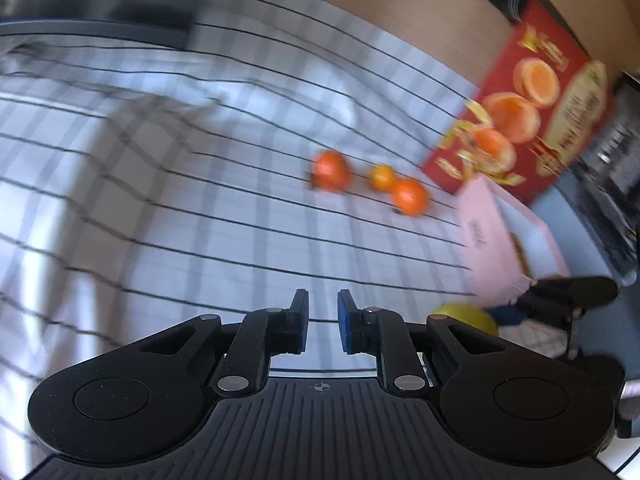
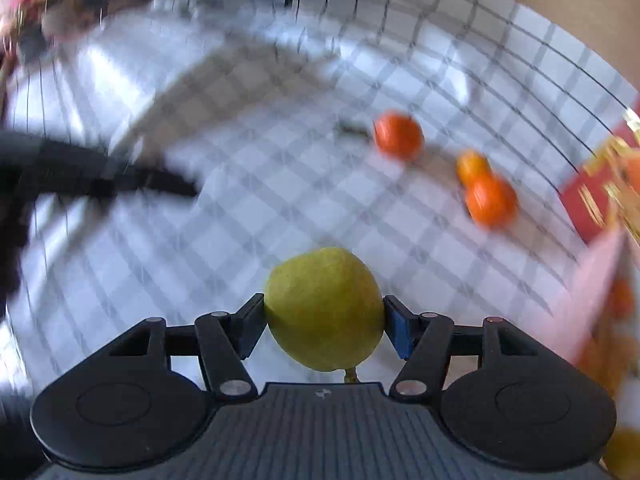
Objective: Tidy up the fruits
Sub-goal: 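Carry the green pear with the right gripper and set it on the cloth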
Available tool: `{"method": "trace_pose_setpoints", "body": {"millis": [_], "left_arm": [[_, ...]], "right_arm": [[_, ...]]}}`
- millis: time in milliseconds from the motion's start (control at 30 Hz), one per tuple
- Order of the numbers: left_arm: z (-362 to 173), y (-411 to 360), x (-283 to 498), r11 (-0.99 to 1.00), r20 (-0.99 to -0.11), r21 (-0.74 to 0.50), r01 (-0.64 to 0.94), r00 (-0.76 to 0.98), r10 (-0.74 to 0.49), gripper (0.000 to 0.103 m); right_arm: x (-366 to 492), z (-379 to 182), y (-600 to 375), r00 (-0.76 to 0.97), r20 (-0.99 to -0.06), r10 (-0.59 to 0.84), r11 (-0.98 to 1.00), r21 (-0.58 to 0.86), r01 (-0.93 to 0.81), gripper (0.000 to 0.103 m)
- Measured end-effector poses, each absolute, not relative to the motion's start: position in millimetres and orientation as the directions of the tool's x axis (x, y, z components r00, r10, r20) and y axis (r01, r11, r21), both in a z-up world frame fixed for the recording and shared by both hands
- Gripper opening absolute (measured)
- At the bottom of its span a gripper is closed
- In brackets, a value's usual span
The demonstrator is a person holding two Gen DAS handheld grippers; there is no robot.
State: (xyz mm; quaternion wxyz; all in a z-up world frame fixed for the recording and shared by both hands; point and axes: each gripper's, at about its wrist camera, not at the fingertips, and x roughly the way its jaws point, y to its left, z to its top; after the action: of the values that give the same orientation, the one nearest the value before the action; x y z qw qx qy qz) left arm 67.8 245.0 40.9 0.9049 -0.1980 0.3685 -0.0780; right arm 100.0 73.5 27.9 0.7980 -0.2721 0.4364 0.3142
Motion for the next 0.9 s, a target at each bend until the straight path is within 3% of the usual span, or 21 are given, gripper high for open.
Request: {"method": "trace_pose_setpoints", "body": {"millis": [167,400,767,900], "left_arm": [[41.1,220.1,69.3,0.903,-0.632,-0.420,0.088,0.686,-0.360,0.018],[38.3,222.8,58.8,0.901,-0.638,-0.428,0.068,0.684,-0.354,0.018],[36.6,215.9,65.5,0.893,-0.646,-0.441,0.088,0.659,-0.384,0.018],[43.9,198.7,76.9,0.896,-0.643,-0.419,0.150,0.647,-0.409,0.018]], "right_arm": [[77.1,17.1,53.0,0.445,-0.872,0.202,0.644,-0.224,-0.731,0.063],[71.8,16.9,51.2,0.450,-0.871,0.196,0.638,-0.235,-0.734,0.063],[79.7,11.8,-5.7,0.416,-0.862,0.290,0.823,0.003,-0.568,0.063],[77.2,15.8,-8.2,0.445,-0.827,0.343,0.843,0.062,-0.534,0.050]]}}
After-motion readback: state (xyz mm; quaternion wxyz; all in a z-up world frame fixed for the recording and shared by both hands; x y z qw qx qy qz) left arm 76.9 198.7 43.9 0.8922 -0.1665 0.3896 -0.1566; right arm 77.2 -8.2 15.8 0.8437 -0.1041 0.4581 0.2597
